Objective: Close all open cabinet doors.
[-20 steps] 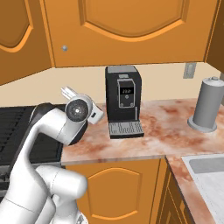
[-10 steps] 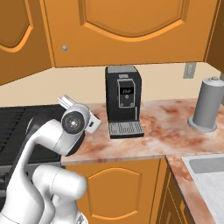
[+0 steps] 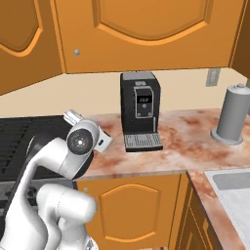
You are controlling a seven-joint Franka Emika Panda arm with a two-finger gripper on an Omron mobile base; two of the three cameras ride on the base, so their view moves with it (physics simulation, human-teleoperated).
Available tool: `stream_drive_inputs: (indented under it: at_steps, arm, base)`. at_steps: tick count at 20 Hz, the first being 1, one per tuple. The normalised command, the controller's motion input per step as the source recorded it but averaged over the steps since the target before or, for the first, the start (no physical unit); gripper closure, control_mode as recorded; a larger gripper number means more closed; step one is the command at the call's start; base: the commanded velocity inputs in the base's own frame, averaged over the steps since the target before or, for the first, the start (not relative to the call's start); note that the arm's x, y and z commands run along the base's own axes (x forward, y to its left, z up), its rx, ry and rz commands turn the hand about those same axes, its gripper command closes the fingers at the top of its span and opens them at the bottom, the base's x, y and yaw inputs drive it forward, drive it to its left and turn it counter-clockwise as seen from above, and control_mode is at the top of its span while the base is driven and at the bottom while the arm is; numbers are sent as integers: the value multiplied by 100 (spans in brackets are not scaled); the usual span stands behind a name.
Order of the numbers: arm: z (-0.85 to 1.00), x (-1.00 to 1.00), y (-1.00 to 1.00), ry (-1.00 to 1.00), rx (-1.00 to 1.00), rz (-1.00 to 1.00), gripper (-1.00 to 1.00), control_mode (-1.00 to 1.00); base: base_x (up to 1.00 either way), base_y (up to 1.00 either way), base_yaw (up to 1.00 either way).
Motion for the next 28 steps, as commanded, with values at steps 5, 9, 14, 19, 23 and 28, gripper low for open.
stream_drive_inputs:
  at_steps: [5, 9, 14, 19, 23, 28]
  arm:
    - [0, 0, 0, 0, 0, 0, -100, 100]
    - [0, 0, 0, 0, 0, 0, -100, 100]
    - [0, 0, 0, 0, 0, 0, -100, 100]
    - [0, 0, 0, 0, 0, 0, -100, 100]
    - [0, 0, 0, 0, 0, 0, -100, 100]
    - [0, 0, 0, 0, 0, 0, -100, 100]
  base:
    - [-97, 28, 4]
    - [-92, 39, 9]
    - [-54, 67, 11]
    - [-4, 76, 17]
    - [13, 62, 22]
    - [56, 15, 24]
